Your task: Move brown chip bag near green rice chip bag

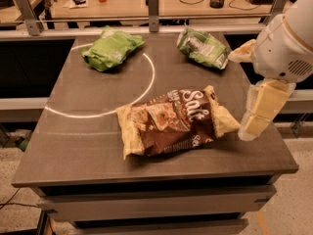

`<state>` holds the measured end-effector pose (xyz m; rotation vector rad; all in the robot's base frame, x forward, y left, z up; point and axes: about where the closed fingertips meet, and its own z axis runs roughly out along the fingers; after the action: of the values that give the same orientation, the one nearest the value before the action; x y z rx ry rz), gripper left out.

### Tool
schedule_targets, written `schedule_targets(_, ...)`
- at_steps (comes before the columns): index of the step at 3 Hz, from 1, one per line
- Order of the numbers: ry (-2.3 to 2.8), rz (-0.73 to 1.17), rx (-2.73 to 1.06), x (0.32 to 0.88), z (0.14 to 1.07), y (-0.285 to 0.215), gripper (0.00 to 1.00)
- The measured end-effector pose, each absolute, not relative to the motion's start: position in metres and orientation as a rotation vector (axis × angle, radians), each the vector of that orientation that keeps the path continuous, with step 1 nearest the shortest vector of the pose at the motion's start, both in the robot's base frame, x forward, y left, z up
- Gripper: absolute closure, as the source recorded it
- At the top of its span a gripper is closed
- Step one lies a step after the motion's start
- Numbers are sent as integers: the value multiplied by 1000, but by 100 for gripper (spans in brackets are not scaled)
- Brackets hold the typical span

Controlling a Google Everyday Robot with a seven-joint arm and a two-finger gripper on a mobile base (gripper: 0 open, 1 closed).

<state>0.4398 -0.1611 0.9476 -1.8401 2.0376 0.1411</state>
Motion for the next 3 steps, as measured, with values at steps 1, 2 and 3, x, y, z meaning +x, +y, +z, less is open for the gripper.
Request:
schedule_targets(1,2004,264,-1876,429,934,-141,0)
schedule_targets(2,1974,287,-1878,433,921,-128,0)
schedule_targets(3,1926,278,-1858,447,907,-122,0)
